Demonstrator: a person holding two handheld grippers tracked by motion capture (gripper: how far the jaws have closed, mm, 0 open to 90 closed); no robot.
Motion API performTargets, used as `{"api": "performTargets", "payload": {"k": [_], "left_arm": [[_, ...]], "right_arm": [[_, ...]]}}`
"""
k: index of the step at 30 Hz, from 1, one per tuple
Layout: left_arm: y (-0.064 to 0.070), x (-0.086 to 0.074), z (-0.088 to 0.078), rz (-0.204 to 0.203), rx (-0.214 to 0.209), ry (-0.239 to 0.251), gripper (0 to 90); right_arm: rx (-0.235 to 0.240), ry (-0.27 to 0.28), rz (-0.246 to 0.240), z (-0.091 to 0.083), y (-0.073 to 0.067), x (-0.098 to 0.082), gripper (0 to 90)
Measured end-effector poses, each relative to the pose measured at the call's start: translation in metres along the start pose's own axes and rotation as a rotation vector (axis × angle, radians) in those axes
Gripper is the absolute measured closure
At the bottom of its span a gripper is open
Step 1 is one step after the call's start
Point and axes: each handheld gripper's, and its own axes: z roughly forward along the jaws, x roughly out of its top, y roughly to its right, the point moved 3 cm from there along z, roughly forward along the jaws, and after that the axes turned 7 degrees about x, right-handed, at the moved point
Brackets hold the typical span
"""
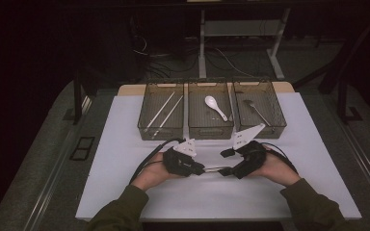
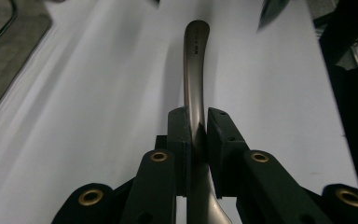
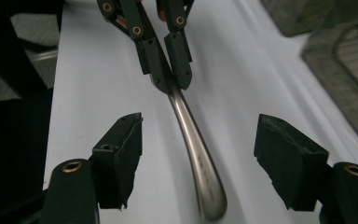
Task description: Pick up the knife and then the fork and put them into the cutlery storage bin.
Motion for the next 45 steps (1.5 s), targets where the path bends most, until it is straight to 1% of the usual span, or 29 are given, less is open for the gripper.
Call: {"api": "performTargets", "payload": {"k": [1,2,3,6,7,8,9,10,12,14,15,16,18,19,23,25,26,31,37,39,40,41,42,43,44,45], "left_arm": [[0.001,0.001,0.0,0.012,-0.008,-0.001,79.0],[0.004,0.002,0.0,0.0,-0.011,0.005,79.0],[0.005,0.003,-0.001,0.012,-0.014,0.004,79.0],[0.009,0.006,-0.002,0.016,-0.023,0.006,79.0],[0.009,0.007,-0.002,0.027,-0.025,0.007,79.0],[0.01,0.008,-0.002,0.029,-0.03,0.005,79.0],[0.011,0.009,-0.003,0.04,-0.028,0.007,79.0],[0.012,0.01,-0.003,0.035,-0.028,0.007,79.0],[0.013,0.011,-0.002,0.051,-0.03,0.006,79.0],[0.014,0.012,-0.001,0.067,-0.032,0.003,79.0],[0.015,0.012,-0.001,0.056,-0.034,0.001,79.0],[0.016,0.013,-0.001,0.058,-0.039,-0.001,79.0],[0.017,0.013,0.0,0.062,-0.041,-0.004,79.0],[0.017,0.014,0.001,0.077,-0.039,-0.004,79.0],[0.019,0.016,0.002,0.085,-0.041,-0.01,79.0],[0.02,0.017,0.003,0.088,-0.043,-0.012,79.0],[0.021,0.017,0.003,0.089,-0.043,-0.012,79.0],[0.022,0.017,0.004,0.101,-0.043,-0.017,78.9],[0.022,0.017,0.003,0.109,-0.04,-0.01,78.5],[0.022,0.017,0.002,0.119,-0.027,-0.002,77.6],[0.021,0.017,0.0,0.114,-0.009,0.007,76.3],[0.019,0.018,-0.002,0.106,0.004,0.015,71.3],[0.019,0.018,-0.005,0.086,0.013,0.029,68.0],[0.016,0.017,-0.01,0.071,0.03,0.045,65.6],[0.015,0.017,-0.014,0.042,0.039,0.07,62.7],[0.013,0.016,-0.019,0.027,0.048,0.088,61.1]], "right_arm": [[0.006,-0.014,-0.007,0.004,-0.001,0.002,32.0],[0.012,-0.026,-0.025,0.007,-0.001,0.003,32.6],[0.022,-0.037,-0.031,0.01,-0.003,0.005,34.3],[0.043,-0.067,-0.056,0.018,-0.007,0.007,38.1],[0.049,-0.076,-0.059,0.02,-0.009,0.007,39.6],[0.054,-0.087,-0.07,0.022,-0.01,0.007,40.6],[0.053,-0.103,-0.074,0.024,-0.011,0.007,41.9],[0.052,-0.113,-0.084,0.027,-0.012,0.006,43.7],[0.055,-0.134,-0.086,0.029,-0.014,0.006,48.0],[0.038,-0.15,-0.103,0.031,-0.016,0.006,50.8],[0.04,-0.157,-0.103,0.032,-0.017,0.006,53.5],[0.035,-0.171,-0.106,0.033,-0.018,0.006,55.5],[0.032,-0.195,-0.117,0.036,-0.019,0.005,61.0],[0.04,-0.199,-0.116,0.037,-0.02,0.005,63.6],[0.043,-0.235,-0.13,0.041,-0.024,0.005,72.7],[0.039,-0.243,-0.141,0.042,-0.026,0.006,75.6],[0.036,-0.245,-0.156,0.042,-0.025,0.006,75.9],[0.036,-0.262,-0.169,0.044,-0.027,0.005,78.1],[0.036,-0.252,-0.17,0.044,-0.028,0.006,78.7],[0.03,-0.246,-0.163,0.043,-0.027,0.005,78.8],[0.036,-0.246,-0.14,0.042,-0.028,0.005,78.8],[0.037,-0.245,-0.135,0.041,-0.027,0.004,78.8],[0.029,-0.241,-0.142,0.041,-0.025,0.003,78.8],[0.034,-0.242,-0.133,0.041,-0.024,0.002,78.8],[0.028,-0.243,-0.13,0.04,-0.023,0.001,78.8],[0.017,-0.246,-0.144,0.038,-0.02,0.0,78.8]]}}
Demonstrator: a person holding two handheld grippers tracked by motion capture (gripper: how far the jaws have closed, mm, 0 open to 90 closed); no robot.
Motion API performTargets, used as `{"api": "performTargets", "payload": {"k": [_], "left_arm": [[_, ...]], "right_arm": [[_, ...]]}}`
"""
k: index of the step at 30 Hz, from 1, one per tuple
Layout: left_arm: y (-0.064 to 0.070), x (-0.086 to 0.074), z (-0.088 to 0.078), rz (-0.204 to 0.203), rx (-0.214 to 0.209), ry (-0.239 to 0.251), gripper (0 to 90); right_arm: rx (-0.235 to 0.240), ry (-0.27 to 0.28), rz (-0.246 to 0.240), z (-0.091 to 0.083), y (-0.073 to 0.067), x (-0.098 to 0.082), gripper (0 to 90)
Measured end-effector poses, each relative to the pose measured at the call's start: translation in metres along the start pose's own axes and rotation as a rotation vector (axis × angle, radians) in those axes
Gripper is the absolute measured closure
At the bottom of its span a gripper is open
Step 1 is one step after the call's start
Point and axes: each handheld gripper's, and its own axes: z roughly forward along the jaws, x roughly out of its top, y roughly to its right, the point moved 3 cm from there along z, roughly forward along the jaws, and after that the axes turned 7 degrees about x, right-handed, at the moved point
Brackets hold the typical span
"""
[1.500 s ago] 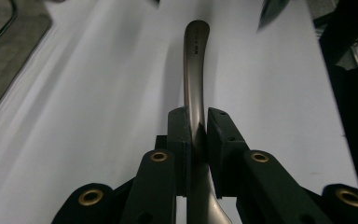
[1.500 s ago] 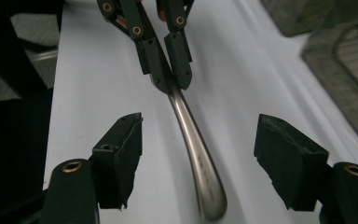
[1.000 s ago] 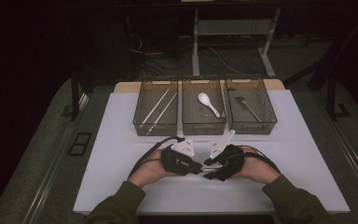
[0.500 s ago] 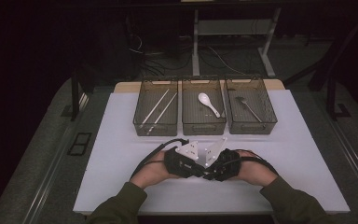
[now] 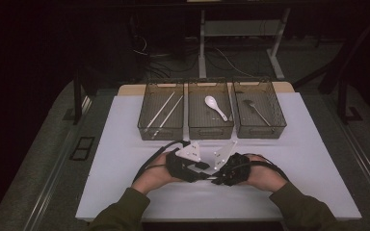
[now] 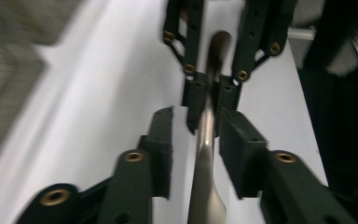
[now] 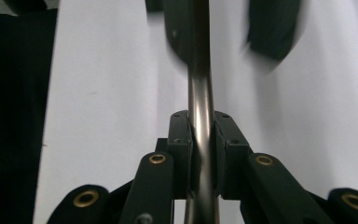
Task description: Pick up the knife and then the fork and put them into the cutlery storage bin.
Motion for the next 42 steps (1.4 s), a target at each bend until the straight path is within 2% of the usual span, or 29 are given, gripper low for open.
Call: {"api": "performTargets", "payload": {"k": [1,4,7,10,13,17,23,26,28,34,40,42], "left_arm": [[-0.003,-0.001,-0.005,-0.013,0.015,0.021,59.4],[-0.008,-0.008,-0.018,-0.062,0.048,0.068,54.9],[-0.012,-0.018,-0.03,-0.113,0.1,0.085,49.5],[-0.017,-0.027,-0.039,-0.16,0.155,0.117,43.6],[-0.019,-0.034,-0.047,-0.205,0.202,0.144,40.4],[-0.019,-0.045,-0.055,-0.247,0.261,0.149,34.6],[-0.011,-0.058,-0.057,-0.288,0.282,0.152,28.3],[-0.005,-0.063,-0.055,-0.29,0.29,0.143,24.6],[-0.002,-0.066,-0.054,-0.297,0.297,0.136,21.8],[0.005,-0.078,-0.054,-0.318,0.305,0.138,18.0],[0.004,-0.083,-0.052,-0.336,0.311,0.129,12.8],[0.004,-0.082,-0.053,-0.344,0.318,0.143,11.7]], "right_arm": [[-0.006,-0.003,-0.004,-0.001,0.002,-0.002,78.8],[-0.017,0.013,0.031,-0.007,0.004,-0.005,78.8],[-0.03,0.036,0.041,-0.014,0.008,-0.01,78.8],[-0.042,0.064,0.089,-0.021,0.01,-0.016,78.8],[-0.05,0.089,0.113,-0.03,0.014,-0.023,78.8],[-0.067,0.119,0.151,-0.041,0.02,-0.031,78.7],[-0.093,0.177,0.215,-0.056,0.027,-0.043,78.7],[-0.106,0.207,0.238,-0.065,0.03,-0.048,78.7],[-0.107,0.234,0.274,-0.069,0.03,-0.051,78.7],[-0.136,0.276,0.322,-0.083,0.035,-0.06,78.7],[-0.199,0.31,0.375,-0.098,0.045,-0.069,78.7],[-0.222,0.32,0.396,-0.103,0.048,-0.072,78.7]]}}
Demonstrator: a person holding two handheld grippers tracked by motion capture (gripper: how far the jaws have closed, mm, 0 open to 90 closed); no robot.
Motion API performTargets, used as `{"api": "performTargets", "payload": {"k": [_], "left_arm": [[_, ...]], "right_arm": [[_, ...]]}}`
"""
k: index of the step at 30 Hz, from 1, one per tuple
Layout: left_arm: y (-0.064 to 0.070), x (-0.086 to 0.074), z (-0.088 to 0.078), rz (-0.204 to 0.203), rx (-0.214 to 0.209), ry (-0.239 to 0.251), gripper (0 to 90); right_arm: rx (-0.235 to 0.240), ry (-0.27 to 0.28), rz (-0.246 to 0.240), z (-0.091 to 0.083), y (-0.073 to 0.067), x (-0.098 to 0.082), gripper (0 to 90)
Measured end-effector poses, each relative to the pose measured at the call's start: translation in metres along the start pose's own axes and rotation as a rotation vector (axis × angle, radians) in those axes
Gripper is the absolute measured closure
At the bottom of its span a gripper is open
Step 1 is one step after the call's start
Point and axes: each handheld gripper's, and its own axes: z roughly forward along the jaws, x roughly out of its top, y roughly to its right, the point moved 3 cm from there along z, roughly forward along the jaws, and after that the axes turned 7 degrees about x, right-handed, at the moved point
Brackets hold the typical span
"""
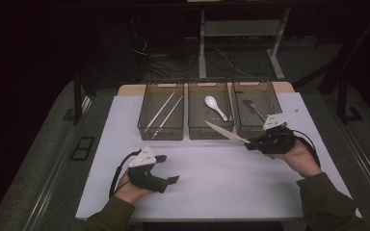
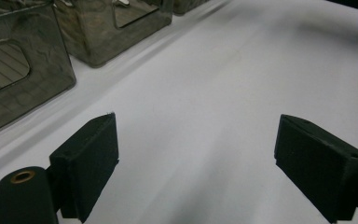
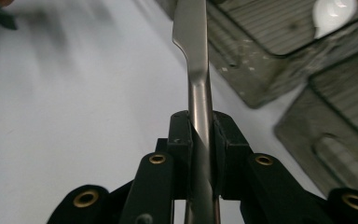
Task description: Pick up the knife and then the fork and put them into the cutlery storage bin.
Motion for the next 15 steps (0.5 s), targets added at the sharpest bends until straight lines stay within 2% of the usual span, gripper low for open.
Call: {"api": "performTargets", "payload": {"k": [7,15], "left_arm": [[-0.003,0.001,-0.001,-0.016,0.023,0.014,9.0],[-0.002,0.001,0.0,-0.006,0.032,0.012,5.1]], "right_arm": [[-0.07,0.031,0.062,-0.011,0.015,0.002,78.7],[-0.146,0.065,0.112,-0.02,0.03,0.007,78.7]]}}
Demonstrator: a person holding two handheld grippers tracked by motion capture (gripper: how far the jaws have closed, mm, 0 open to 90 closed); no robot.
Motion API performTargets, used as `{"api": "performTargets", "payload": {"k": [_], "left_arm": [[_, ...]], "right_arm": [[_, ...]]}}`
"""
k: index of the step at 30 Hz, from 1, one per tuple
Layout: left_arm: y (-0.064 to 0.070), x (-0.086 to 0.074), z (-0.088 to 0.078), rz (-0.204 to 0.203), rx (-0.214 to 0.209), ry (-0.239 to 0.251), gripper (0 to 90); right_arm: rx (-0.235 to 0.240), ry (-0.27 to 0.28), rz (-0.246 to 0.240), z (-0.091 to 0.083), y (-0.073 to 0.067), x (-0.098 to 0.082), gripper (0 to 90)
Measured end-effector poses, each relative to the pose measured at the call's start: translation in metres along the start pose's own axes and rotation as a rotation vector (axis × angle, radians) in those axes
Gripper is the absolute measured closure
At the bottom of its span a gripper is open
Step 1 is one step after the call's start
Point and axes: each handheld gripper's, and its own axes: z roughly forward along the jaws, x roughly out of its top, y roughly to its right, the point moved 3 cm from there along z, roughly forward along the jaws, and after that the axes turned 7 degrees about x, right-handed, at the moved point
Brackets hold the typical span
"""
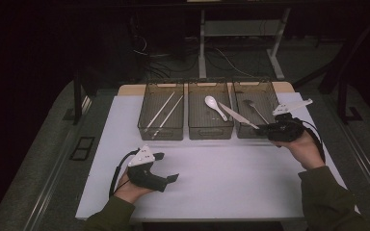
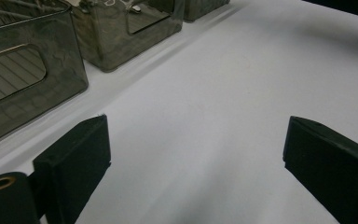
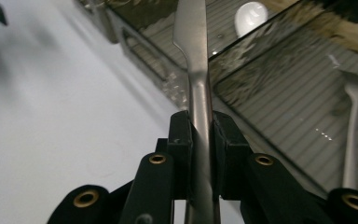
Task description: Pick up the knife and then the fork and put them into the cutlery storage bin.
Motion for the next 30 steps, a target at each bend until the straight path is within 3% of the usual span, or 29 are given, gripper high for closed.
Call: {"api": "performTargets", "payload": {"k": [5,9,14,23,30], "left_arm": [[0.0,0.0,0.001,-0.008,0.004,-0.001,1.6],[0.0,-0.001,0.003,-0.017,0.002,-0.012,0.2],[0.0,-0.001,0.002,-0.022,0.001,-0.012,0.0],[0.001,-0.001,0.002,-0.018,-0.001,-0.016,0.0],[0.001,-0.001,0.003,-0.019,-0.006,-0.02,0.0]], "right_arm": [[-0.049,0.014,0.013,-0.005,0.01,0.006,78.7],[-0.073,0.039,0.048,-0.007,0.021,0.009,78.7],[-0.119,0.03,0.087,-0.005,0.04,0.014,78.7],[-0.185,-0.035,0.179,0.01,0.075,0.016,78.7],[-0.223,-0.117,0.241,0.027,0.093,0.016,78.6]]}}
